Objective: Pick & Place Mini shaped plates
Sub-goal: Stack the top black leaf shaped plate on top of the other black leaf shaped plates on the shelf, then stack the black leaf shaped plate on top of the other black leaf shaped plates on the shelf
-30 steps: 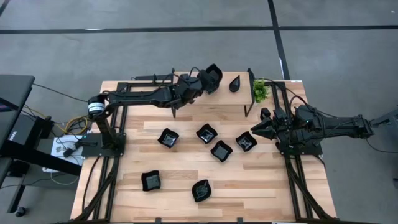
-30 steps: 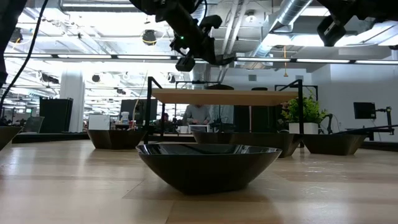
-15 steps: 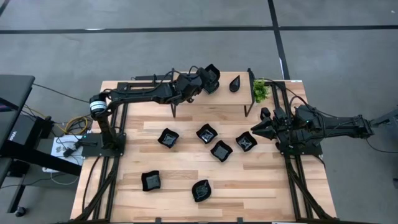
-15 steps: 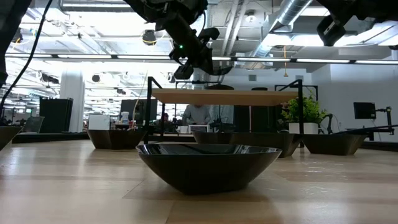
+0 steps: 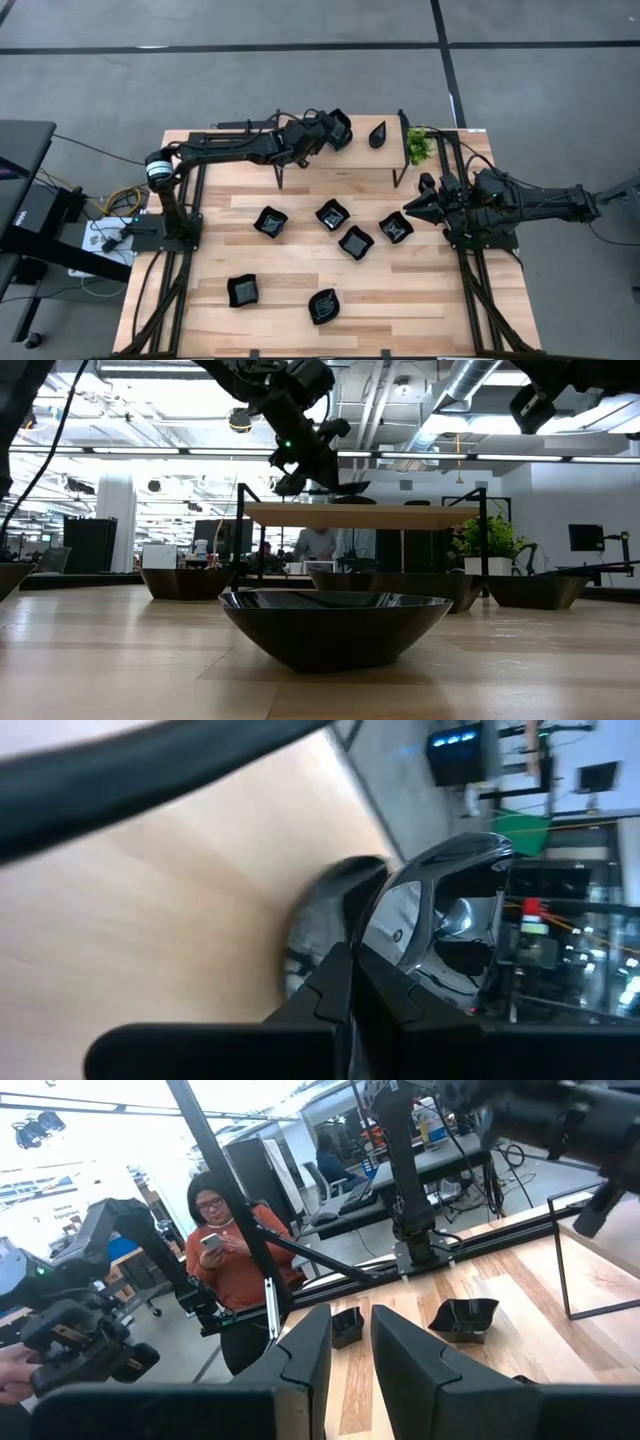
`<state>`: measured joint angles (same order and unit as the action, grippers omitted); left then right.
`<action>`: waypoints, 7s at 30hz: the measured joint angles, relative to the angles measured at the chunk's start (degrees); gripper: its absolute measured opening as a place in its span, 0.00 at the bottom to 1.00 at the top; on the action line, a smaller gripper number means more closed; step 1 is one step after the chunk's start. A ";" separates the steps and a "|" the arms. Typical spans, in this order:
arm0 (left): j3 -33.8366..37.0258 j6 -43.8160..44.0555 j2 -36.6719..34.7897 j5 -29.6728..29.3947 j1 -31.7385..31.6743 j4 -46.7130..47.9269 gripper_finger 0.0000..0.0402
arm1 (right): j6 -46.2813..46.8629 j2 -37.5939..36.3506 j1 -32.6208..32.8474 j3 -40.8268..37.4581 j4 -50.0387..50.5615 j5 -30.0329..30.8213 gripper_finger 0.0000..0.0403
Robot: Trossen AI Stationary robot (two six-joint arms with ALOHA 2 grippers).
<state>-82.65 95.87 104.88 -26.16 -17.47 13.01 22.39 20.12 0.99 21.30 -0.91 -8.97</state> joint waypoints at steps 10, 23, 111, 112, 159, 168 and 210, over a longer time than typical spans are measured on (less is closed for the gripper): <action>0.11 3.42 0.98 0.78 0.24 0.05 0.01 | 0.05 0.00 0.01 0.00 0.08 0.00 0.18; 0.11 3.46 0.96 1.39 0.22 -0.17 0.02 | 0.15 0.00 0.02 0.00 0.04 0.00 0.18; 0.09 -2.82 -0.83 2.02 0.98 2.25 0.21 | 0.07 -0.02 0.01 0.00 -2.21 -0.02 0.18; 0.09 -3.84 -0.83 1.91 0.98 2.23 0.21 | 0.11 -0.02 0.00 0.00 -2.21 -0.02 0.18; 14.82 -46.45 -25.91 -18.39 28.75 2.14 0.21 | 3.10 4.78 5.63 3.32 -2.21 -4.38 0.18; 28.10 -50.78 -33.46 -15.86 34.27 -2.84 0.21 | 7.09 20.85 14.78 11.85 -2.01 0.22 0.18; 56.39 -71.66 -51.28 -6.77 55.34 -21.88 0.21 | 58.52 81.15 33.15 46.99 12.47 11.94 0.14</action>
<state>-26.26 24.21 53.60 -32.93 37.87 -8.87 80.91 101.27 34.15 68.29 11.56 2.97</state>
